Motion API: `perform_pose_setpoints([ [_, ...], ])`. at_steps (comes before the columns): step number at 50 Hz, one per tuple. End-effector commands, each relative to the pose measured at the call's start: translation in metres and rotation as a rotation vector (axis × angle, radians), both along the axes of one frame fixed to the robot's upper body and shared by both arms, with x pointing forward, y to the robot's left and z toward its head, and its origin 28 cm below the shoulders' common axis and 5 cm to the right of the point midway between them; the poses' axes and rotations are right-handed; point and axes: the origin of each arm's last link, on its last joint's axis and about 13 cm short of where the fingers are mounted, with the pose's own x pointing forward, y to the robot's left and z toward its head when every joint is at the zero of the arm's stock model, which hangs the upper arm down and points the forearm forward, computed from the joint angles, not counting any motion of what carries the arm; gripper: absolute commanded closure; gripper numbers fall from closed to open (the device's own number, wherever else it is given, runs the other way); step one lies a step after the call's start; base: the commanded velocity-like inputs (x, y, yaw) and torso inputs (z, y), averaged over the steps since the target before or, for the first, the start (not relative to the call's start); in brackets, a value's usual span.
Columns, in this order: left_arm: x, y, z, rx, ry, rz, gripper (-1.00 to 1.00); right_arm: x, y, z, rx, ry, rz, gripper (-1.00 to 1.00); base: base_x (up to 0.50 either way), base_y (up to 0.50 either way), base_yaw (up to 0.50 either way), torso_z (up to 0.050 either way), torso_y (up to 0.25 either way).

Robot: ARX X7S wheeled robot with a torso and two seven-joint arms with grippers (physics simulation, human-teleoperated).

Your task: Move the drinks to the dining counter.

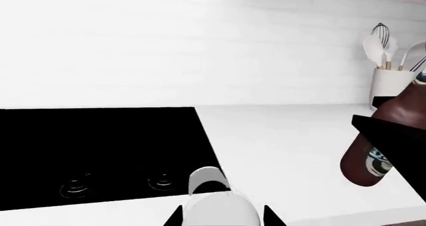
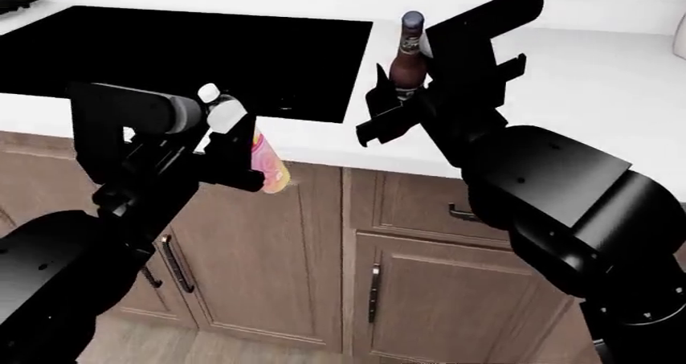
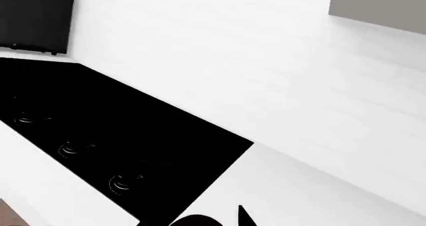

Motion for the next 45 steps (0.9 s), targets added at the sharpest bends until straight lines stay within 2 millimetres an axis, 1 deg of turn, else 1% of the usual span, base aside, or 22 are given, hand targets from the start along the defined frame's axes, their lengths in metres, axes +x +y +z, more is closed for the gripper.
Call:
perform_pose_setpoints([
  [1, -0.0011, -0.0002, 0.0023, -0.009, -0.017, 0.0, 1.0, -0.0002, -0.0017, 0.0006, 0.001, -0.01, -0.003, 1.0, -0.22, -0.04, 0.5, 0.0, 0.0],
  [4, -0.0011, 0.0, 0.0022, -0.009, -0.016, -0.002, 1.0, -0.0001, -0.0017, 0.0002, 0.007, -0.007, -0.003, 1.0, -0.21, -0.04, 0.5, 0.0, 0.0],
  [5, -0.0011, 0.0, 0.002, -0.008, -0.015, -0.003, 1.0, 0.0012, -0.0028, 0.0, 0.007, -0.003, -0.043, 1.0, -0.11, -0.02, 0.5, 0.0, 0.0],
  [18, -0.0022, 0.0006, 0.0029, -0.01, -0.018, -0.003, 1.0, -0.0004, -0.0029, -0.001, 0.001, 0.008, -0.032, 1.0, -0.1, 0.49, 0.0, 0.0, 0.0],
  [45, -0.002, 0.0016, 0.0027, -0.011, -0.018, -0.001, 1.0, 0.0003, -0.0032, -0.0023, -0.018, -0.002, -0.056, 1.0, -0.02, 0.51, 0.0, 0.0, 0.001],
])
